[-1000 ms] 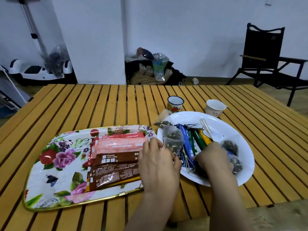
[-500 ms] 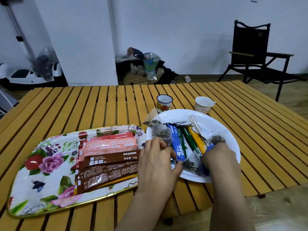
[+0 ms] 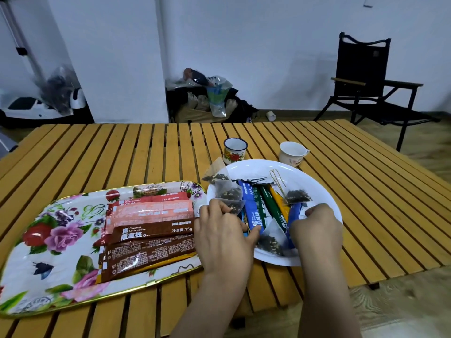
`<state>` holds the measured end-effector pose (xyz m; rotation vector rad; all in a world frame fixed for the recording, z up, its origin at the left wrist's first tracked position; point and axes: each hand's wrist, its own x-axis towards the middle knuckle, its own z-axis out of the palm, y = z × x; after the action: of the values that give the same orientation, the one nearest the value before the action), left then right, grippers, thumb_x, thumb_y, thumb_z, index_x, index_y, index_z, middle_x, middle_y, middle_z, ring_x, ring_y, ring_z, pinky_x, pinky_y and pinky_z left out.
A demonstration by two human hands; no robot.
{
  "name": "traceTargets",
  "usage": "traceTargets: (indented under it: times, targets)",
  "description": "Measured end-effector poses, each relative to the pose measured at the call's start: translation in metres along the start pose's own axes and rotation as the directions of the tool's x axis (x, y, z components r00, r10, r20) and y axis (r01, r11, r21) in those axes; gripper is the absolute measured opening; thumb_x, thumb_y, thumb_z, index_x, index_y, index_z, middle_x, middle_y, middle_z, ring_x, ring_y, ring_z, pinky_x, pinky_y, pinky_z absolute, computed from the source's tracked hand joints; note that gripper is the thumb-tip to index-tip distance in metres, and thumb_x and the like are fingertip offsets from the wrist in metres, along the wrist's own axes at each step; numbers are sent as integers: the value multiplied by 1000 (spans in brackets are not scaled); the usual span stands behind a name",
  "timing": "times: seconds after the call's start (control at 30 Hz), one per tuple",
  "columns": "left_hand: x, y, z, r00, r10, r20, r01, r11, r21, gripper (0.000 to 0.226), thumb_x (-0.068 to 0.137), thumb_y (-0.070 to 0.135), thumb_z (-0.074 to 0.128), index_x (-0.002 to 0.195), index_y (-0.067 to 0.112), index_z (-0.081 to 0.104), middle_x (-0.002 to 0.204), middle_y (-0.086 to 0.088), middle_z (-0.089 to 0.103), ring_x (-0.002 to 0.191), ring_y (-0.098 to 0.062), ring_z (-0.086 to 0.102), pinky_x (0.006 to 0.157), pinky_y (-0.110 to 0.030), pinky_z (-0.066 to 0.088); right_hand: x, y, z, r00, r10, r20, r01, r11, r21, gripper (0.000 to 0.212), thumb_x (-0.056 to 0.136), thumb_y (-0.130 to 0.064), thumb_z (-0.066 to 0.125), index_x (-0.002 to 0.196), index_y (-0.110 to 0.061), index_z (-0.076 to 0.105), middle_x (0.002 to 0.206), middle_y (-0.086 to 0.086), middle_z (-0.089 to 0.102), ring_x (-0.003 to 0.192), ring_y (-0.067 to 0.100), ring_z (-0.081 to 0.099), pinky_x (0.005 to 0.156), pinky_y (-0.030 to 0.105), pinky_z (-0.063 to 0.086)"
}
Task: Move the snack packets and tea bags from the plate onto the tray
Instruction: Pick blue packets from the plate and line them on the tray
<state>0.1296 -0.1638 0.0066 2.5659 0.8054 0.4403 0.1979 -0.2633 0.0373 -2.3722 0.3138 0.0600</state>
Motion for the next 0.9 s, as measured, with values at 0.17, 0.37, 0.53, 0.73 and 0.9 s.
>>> traceTargets:
  times: [0.17, 0.37, 0.53, 0.73, 0.9]
  targets:
    - [0, 2, 2, 999, -53, -7, 53, 999, -4, 30, 78, 55, 61, 87, 30, 74, 114, 8, 46, 115, -14, 36, 94, -31, 35, -2, -1, -5, 998, -56, -27, 57, 997, 51, 32, 82, 6, 53, 112, -4, 53, 84, 9, 47, 79, 31, 49, 60, 33, 38]
    - [-2, 1, 2, 998, -9, -66, 5, 998, -58, 17, 80, 41, 63, 94, 33, 59, 109, 8, 43, 110, -14, 38, 91, -29, 35, -3, -6, -5, 987, -132, -89, 147, 972, 182, 16, 83, 0, 55, 94, -10, 54, 83, 9, 55, 82, 34, 61, 60, 36, 46]
    - [-1, 3, 3, 999, -25, -34, 24, 1000, -18, 34, 80, 54, 62, 100, 27, 63, 112, 4, 42, 113, -16, 36, 94, -31, 34, -7, -9, -18, 969, -171, -181, 216, 937, 275, 16, 85, -7, 56, 99, -11, 58, 90, 12, 61, 74, 27, 60, 52, 28, 42]
    - [1, 5, 3, 998, -56, 12, 55, 998, 11, 36, 79, 57, 61, 94, 25, 69, 116, 5, 41, 118, -16, 33, 98, -31, 33, -16, -17, -28, 943, -210, -256, 289, 901, 323, 18, 84, -10, 56, 101, -10, 62, 78, 5, 60, 62, 12, 51, 47, 23, 35]
    - [2, 2, 6, 997, -77, -9, 76, 995, -59, 24, 80, 49, 64, 85, 27, 71, 115, 9, 41, 117, -12, 34, 96, -29, 32, -18, -21, -25, 942, -229, -244, 302, 896, 326, 15, 85, -9, 56, 97, -10, 64, 71, -8, 52, 67, 11, 52, 62, 36, 52]
